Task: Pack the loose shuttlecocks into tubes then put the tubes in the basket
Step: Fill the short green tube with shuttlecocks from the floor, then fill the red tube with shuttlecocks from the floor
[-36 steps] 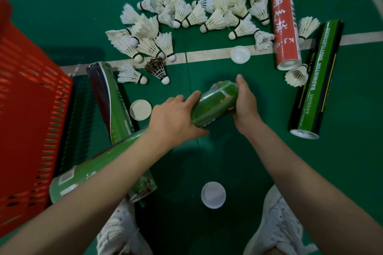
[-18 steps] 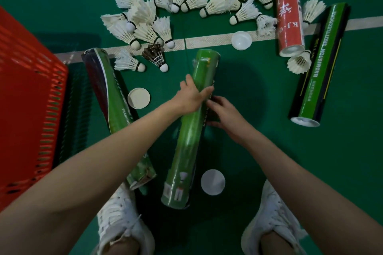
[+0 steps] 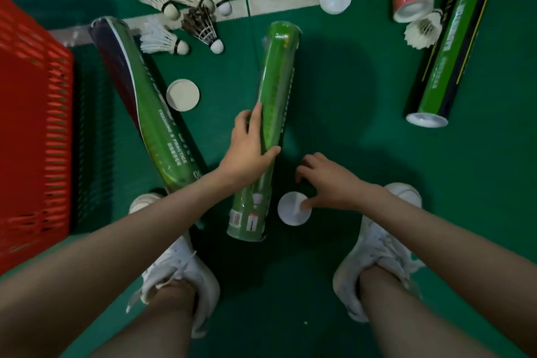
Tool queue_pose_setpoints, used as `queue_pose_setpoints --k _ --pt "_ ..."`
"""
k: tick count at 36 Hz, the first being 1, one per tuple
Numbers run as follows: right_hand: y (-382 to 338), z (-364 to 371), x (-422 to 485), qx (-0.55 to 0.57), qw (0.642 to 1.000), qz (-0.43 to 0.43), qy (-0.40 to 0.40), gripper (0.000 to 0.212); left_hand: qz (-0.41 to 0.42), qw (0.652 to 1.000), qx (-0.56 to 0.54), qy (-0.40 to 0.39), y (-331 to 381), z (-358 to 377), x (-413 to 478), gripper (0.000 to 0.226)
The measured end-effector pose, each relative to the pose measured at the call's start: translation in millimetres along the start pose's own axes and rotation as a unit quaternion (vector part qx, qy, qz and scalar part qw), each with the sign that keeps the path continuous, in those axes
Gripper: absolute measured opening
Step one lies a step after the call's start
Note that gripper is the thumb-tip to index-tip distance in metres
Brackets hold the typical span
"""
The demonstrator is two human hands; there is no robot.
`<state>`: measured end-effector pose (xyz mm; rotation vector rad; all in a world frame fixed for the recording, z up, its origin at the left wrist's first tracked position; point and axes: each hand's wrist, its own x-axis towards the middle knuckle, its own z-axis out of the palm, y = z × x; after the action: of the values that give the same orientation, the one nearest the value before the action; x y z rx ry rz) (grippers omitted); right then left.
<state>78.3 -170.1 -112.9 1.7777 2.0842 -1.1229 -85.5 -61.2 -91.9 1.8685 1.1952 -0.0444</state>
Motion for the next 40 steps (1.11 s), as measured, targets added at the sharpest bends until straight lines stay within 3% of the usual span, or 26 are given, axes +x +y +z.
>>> queue_pose_setpoints --k 2,6,9,12,16,20,27,33,40 --pt "-0.8 10.0 -4.1 -0.043 0.999 -0.01 0.002 0.049 0.011 1.0 0.006 0.006 -0.7 5.0 -6.8 0.089" --pt "-3.4 20.1 -5.8 -0.017 0.999 -0.006 0.038 0.023 0.0 1.0 0.004 0.012 -1.6 8.3 -9.9 0.093" --pt "0.0 18.6 -2.9 -0.016 0.997 0.021 0.067 0.02 -0.009 1.0 0.002 0.01 -0.2 5.7 -6.5 0.093" --pt "13.2 0.0 8.4 0.061 0.979 0.125 0.149 0.019 0.005 0.999 0.005 0.036 1.1 3.1 2.2 0.089" --pt "42.9 -51.9 38.2 0.177 0.91 0.28 0.25 0.023 -0.002 0.997 -0.025 0.075 7.2 -1.7 22.3 0.085" --pt "59.4 -96.7 66.2 0.216 0.879 0.347 0.247 0.044 -0.017 0.996 -0.044 0.072 17.6 -7.7 42.9 0.075" --pt "55.8 -121.2 51.9 0.223 0.915 0.293 0.166 0.034 -0.029 0.99 0.129 -0.049 35.8 -42.1 59.2 0.075" --pt "46.3 -147.0 26.6 0.226 0.925 0.246 0.182 0.027 0.02 0.936 0.286 -0.203 89.0 -70.4 40.9 0.044" --pt "37.2 -169.2 24.2 0.186 0.938 0.218 0.194 0.032 0.08 0.917 0.334 -0.202 114.2 -77.3 36.6 0.053"
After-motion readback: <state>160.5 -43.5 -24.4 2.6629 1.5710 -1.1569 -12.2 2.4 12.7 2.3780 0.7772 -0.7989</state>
